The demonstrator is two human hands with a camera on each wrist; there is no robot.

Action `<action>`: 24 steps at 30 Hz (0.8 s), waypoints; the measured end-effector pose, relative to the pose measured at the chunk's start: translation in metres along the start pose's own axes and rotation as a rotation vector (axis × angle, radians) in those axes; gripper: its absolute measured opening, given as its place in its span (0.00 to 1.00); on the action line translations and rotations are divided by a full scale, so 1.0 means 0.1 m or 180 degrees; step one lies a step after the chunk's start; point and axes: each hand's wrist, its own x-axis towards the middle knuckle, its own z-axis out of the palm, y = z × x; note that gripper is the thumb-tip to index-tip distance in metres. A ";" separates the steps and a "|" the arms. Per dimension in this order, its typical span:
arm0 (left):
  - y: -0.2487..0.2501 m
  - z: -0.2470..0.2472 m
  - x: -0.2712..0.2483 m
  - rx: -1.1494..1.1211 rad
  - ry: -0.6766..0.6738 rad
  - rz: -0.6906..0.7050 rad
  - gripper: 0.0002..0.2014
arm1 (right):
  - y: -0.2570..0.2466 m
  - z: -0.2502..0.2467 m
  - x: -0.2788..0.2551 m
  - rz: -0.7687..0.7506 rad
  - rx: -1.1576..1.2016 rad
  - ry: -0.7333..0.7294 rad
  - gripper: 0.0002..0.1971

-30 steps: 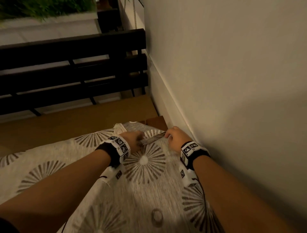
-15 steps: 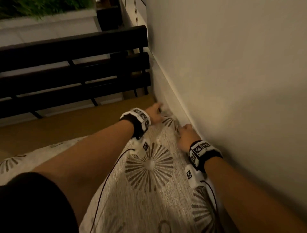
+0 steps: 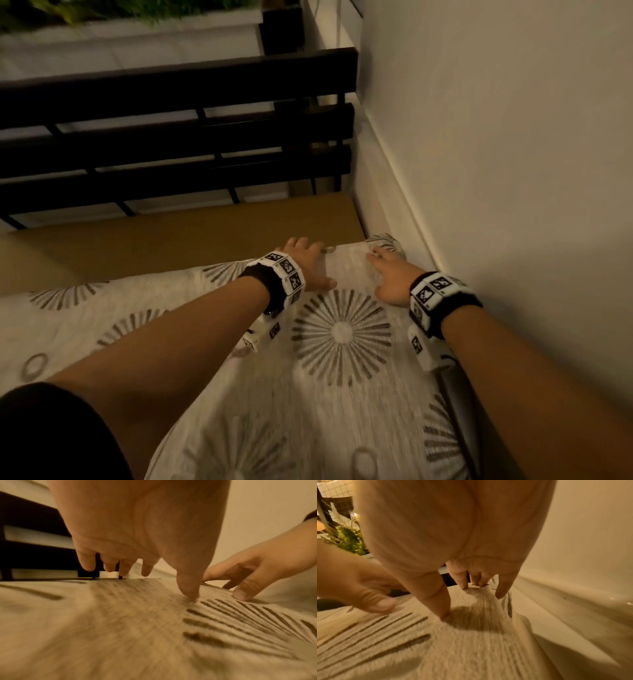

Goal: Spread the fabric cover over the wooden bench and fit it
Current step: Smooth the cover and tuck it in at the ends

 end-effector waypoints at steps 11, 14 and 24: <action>-1.86 0.36 -1.38 -0.0525 0.0102 -0.1176 0.41 | -0.90 -0.06 -0.05 0.0310 -0.1495 0.0592 0.14; -2.36 0.40 -1.77 -0.0495 0.0071 -0.1269 0.36 | -1.66 0.07 0.14 -0.0012 -0.1623 0.0405 0.16; -4.31 0.80 -2.37 -0.0366 0.0142 -0.1720 0.55 | -4.61 0.90 0.91 -0.1257 -0.0705 0.0218 0.29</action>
